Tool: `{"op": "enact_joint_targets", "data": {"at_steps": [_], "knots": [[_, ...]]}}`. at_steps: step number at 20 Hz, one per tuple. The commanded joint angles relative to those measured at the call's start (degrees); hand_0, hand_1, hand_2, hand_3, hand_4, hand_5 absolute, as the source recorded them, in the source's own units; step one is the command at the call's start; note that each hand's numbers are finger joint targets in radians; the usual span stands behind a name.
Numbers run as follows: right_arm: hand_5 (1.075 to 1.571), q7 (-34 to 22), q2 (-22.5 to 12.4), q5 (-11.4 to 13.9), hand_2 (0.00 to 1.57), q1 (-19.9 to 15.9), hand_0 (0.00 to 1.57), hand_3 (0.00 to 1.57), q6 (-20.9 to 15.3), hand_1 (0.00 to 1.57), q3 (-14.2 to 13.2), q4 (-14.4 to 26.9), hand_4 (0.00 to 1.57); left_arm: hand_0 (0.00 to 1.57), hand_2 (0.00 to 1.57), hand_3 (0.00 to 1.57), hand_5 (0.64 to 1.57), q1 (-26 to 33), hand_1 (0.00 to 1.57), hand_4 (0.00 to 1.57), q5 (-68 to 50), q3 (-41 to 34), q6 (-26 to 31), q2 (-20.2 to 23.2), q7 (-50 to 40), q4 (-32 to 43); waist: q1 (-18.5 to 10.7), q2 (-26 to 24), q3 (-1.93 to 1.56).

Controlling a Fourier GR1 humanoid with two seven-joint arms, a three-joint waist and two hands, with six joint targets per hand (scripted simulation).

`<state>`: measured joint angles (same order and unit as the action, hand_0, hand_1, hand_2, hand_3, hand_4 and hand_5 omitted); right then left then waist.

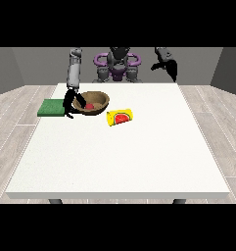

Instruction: Pick the cup and pour the ball into the bowl, then pick the bowl and place it on the pad

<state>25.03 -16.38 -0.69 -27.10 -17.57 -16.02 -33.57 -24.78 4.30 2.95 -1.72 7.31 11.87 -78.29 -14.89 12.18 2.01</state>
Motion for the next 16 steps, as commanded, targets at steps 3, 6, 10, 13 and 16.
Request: {"op": "enact_joint_targets", "data": {"at_steps": [3, 6, 10, 13, 16], "knots": [[1.567, -21.35, -1.05, 6.17, 1.57, -3.51, 1.57, 0.95, -5.28, 1.57, 6.12, 1.69, 0.87, 0.0, 0.0, 0.0, 1.422, 0.54, 0.0, 0.96, -1.41, -2.82, 0.05, 0.23, -1.71, 6.54, 3.88, -7.95, -1.8], [1.564, -28.47, -3.69, 6.65, 1.57, -5.43, 1.57, 0.97, -0.95, 1.57, 7.63, -0.06, 0.82, 0.0, 0.0, 0.0, 1.419, 5.1, 0.0, 0.99, -3.26, -5.74, 0.73, 1.3, 0.5, 9.67, 7.79, -11.95, -1.89], [1.567, -38.62, -4.3, 7.96, 1.57, -9.69, 1.57, 0.89, 1.15, 1.57, 9.94, -3.36, 0.81, 0.0, 0.0, 0.0, 1.404, 9.65, 0.0, 1.0, -2.6, -6.56, 0.29, 1.56, 3.76, 12.55, 10.89, -16.53, -1.94], [1.569, -33.52, -6.15, 4.18, 1.57, -4.78, 1.57, 0.72, 5.87, 1.57, 6.7, -4.96, 0.8, 0.0, 0.0, 0.0, 1.41, 10.3, 0.0, 1.0, -4.01, -9.08, 0.95, 3.62, 3.52, 11.6, 12.64, -15.22, -2.0], [1.57, -38.86, -6.39, 5.35, 1.57, -7.77, 1.57, 0.75, 5.82, 1.57, 7.84, -9.08, 0.79, 0.0, 0.0, 0.0, 1.418, 6.08, 0.0, 1.0, -4.76, -11.62, 1.15, 5.07, 3.98, 14.38, 15.02, -12.98, -1.99]]}}
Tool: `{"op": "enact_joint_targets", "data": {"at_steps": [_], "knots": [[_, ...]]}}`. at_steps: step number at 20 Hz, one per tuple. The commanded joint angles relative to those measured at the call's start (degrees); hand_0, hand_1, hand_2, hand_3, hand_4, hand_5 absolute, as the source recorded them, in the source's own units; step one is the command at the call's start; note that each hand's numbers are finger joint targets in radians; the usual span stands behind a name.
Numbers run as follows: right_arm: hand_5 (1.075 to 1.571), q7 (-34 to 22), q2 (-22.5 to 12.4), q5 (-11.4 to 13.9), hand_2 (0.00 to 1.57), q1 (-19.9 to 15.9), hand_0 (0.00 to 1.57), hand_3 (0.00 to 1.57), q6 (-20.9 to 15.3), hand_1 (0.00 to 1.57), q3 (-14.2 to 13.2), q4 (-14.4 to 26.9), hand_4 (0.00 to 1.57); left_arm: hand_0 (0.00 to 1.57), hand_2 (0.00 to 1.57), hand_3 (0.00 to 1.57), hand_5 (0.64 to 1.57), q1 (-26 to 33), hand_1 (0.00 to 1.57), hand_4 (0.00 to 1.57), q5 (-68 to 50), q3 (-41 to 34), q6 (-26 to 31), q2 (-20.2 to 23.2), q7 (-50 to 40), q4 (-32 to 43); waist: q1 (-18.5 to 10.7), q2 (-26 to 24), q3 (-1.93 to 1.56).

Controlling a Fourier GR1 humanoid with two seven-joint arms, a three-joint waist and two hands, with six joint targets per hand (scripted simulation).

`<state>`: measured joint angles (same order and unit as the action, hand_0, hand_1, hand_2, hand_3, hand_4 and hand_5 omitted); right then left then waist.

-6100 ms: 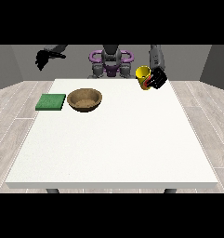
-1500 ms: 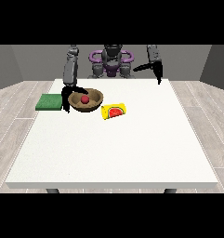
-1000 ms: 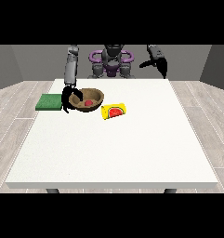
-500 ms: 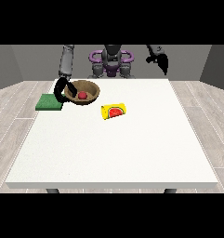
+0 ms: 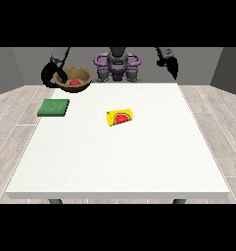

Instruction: Pick the cup and pour the ball into the bowl, then pick the bowl and place it on the pad

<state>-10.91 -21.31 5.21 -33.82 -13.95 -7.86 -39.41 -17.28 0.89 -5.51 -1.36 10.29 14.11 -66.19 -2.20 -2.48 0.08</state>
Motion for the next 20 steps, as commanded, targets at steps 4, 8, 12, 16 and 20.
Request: {"op": "enact_joint_targets", "data": {"at_steps": [4, 8, 12, 16, 20], "knots": [[1.57, -4.69, 0.09, 0.01, 1.57, 1.66, 1.57, 0.75, 1.35, 1.57, 0.28, -6.98, 0.79, 0.0, 0.0, 0.0, 1.435, 1.11, 0.0, 1.05, -2.02, -4.65, 2.89, 3.55, 4.73, 4.13, 3.08, 1.44, -0.05], [1.57, 1.97, -8.48, -1.37, 1.57, 2.24, 1.57, 0.22, 5.88, 1.57, -4.68, -2.5, 0.88, 0.0, 0.0, 0.0, 1.503, -0.82, 0.0, 1.25, -4.01, -4.74, 4.82, 4.21, 2.18, -1.82, -1.38, 5.48, -0.09], [1.571, 6.3, -9.81, -3.26, 1.57, 5.16, 1.57, 0.0, 6.56, 1.57, -6.96, -1.88, 0.88, 0.0, 0.0, 0.0, 1.562, -4.27, 0.0, 1.32, -13.05, -16.03, 13.62, 17.71, -0.64, 0.71, -1.91, 7.0, -0.09], [1.57, 11.34, -12.81, -4.47, 1.57, 4.15, 1.57, 0.0, 6.36, 1.57, -9.95, -1.89, 0.82, 0.0, 0.0, 0.0, 1.571, -3.24, 0.0, 1.28, -16.09, -21.54, 18.86, 22.89, 8.34, 5.06, -3.16, 14.03, -0.05], [1.567, 12.4, -9.88, -5.5, 1.57, 4.27, 1.57, 0.0, 4.21, 1.57, -11.0, -0.84, 0.79, 0.0, 0.0, 0.0, 1.566, -2.96, 0.0, 1.23, -19.12, -24.33, 24.3, 26.78, 8.41, 9.69, -3.35, 13.9, -0.06]]}}
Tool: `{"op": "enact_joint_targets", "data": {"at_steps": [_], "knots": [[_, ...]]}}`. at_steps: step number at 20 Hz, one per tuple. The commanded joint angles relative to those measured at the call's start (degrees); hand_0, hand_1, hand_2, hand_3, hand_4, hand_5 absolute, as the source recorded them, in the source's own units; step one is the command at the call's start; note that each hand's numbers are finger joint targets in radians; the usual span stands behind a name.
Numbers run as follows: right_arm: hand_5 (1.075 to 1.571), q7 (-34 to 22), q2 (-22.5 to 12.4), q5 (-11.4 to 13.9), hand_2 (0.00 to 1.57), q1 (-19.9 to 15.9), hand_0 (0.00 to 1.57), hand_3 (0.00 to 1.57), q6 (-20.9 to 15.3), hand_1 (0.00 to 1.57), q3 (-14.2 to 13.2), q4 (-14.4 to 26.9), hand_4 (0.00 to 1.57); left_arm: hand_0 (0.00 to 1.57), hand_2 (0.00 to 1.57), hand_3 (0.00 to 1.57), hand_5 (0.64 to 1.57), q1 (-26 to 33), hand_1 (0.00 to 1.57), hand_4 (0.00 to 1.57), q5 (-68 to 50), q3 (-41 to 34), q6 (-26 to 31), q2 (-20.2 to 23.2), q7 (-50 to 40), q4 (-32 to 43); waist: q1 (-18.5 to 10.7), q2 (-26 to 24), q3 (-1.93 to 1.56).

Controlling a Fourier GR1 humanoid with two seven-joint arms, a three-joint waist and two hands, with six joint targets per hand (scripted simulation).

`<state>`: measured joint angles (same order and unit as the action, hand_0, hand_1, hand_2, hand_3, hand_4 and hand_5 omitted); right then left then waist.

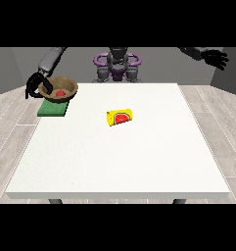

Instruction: Pick the cup and pour the ball into the bowl, then pick the bowl and place it on the pad

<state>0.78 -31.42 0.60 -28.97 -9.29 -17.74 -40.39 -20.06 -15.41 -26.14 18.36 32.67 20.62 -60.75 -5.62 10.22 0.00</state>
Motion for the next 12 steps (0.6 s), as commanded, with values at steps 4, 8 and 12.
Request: {"op": "enact_joint_targets", "data": {"at_steps": [4, 8, 12], "knots": [[1.567, 1.58, -1.43, -1.25, 1.57, -2.93, 1.57, 0.0, -0.15, 1.57, -2.2, 1.5, 0.69, 0.0, 0.0, 0.0, 1.557, -2.55, 0.0, 1.19, -2.44, -4.87, 3.99, 7.22, 2.98, 6.93, 1.03, 3.43, -0.01], [1.553, 1.98, -6.4, -0.65, 1.41, -1.5, 1.22, 1.3, -1.8, 1.22, -4.97, 7.41, 0.0, 0.0, 0.0, 0.0, 1.558, -0.54, 0.0, 1.19, -3.66, -3.47, 5.3, 4.53, 2.15, 2.86, -0.85, 4.99, -0.05], [1.518, 2.54, -4.44, -1.44, 0.56, -3.87, 0.42, 0.92, -0.5, 0.42, -4.55, 9.11, 0.0, 0.0, 0.0, 0.0, 1.549, -1.38, 0.0, 1.17, -3.09, -3.83, 4.28, 6.52, 1.84, 3.08, -0.75, 4.74, -0.04]]}}
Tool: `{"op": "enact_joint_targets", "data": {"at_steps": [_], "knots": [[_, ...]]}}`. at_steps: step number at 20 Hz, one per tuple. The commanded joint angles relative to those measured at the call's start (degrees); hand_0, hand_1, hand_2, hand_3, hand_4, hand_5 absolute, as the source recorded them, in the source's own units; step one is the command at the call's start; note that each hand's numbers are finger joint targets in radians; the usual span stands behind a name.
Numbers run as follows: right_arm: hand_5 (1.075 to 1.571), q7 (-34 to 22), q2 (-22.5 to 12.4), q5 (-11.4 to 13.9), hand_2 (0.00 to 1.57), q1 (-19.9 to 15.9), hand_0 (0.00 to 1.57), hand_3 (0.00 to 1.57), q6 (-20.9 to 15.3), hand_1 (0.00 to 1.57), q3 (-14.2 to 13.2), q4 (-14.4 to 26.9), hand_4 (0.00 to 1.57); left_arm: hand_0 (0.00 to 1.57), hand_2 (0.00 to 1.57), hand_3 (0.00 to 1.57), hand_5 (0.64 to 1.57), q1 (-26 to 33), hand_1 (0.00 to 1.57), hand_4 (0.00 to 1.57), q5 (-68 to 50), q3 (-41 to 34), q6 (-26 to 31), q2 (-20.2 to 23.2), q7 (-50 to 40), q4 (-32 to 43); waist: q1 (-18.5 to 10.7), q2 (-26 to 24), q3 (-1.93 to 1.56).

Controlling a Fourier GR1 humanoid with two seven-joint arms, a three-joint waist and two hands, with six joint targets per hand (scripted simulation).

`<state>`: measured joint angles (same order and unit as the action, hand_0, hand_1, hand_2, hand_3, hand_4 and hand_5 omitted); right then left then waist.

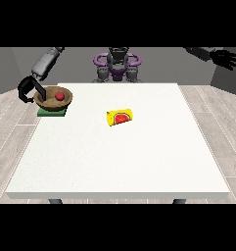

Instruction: Pick the cup and pour the ball into the bowl, then pick the bowl and place it on the pad

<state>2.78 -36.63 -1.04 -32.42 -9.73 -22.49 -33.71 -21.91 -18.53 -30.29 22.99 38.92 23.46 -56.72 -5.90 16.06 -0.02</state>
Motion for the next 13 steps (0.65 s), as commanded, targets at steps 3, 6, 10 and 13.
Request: {"op": "enact_joint_targets", "data": {"at_steps": [3, 6, 10, 13], "knots": [[1.412, -2.71, -2.24, -1.13, 0.36, -3.83, 0.0, 0.44, 3.67, 0.0, -0.31, 1.76, 0.0, 0.0, 0.0, 0.0, 1.549, 0.66, 0.0, 1.18, 0.76, 0.65, 1.18, 0.19, 1.86, 1.21, -0.56, -0.26, 0.03], [1.369, -5.24, -0.1, 1.26, 0.0, -4.36, 0.0, 0.12, 1.48, 0.0, 2.22, 2.97, 0.0, 0.0, 0.0, 0.0, 1.567, -0.31, 0.0, 1.08, 2.46, 6.55, -3.27, -5.14, -6.23, -5.3, 0.27, -6.33, -0.03], [1.356, -9.92, -0.76, 2.51, 0.0, -5.26, 0.0, 0.0, 2.83, 0.0, 3.99, 3.39, 0.0, 0.0, 0.0, 0.0, 1.559, 0.77, 0.0, 0.9, 4.14, 12.48, -7.46, -12.25, -12.91, -10.59, -0.26, -16.26, 0.0], [1.434, -10.92, 3.0, 0.45, 0.0, -7.65, 0.0, 0.0, 8.2, 0.0, 5.36, -1.2, 0.48, 0.0, 0.0, 0.0, 1.559, 4.98, 0.0, 0.9, 6.73, 13.25, -8.82, -14.0, -11.56, -6.64, 2.71, -23.6, 0.12]]}}
